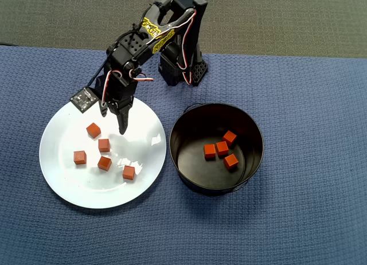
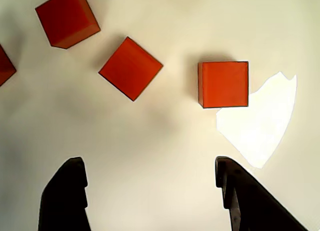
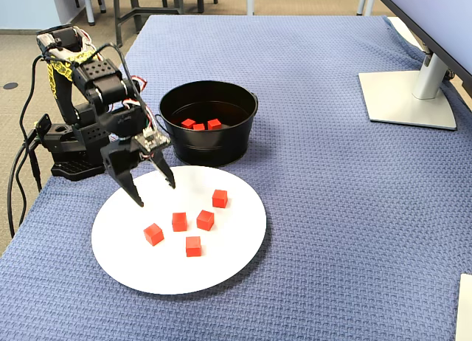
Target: Pick up the red cubes from the white plate and place them in the black recipient
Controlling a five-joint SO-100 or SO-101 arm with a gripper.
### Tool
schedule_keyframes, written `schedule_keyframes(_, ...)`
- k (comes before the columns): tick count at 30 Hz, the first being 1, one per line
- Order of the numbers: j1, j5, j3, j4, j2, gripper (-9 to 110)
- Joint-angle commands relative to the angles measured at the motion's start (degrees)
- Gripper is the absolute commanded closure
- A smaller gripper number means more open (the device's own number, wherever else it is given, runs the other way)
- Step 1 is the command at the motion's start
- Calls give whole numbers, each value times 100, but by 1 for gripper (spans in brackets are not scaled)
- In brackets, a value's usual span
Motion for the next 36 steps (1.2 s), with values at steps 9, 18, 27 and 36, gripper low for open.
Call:
schedule_keyframes(9, 422, -694, 97, -677, -466, 77)
schedule_keyframes(18, 729, -914, 176, -1266, -879, 78)
schedule_keyframes(27, 738, -817, -229, -1441, -1354, 82)
schedule_keyframes(36, 729, -536, -800, -1397, -1758, 85)
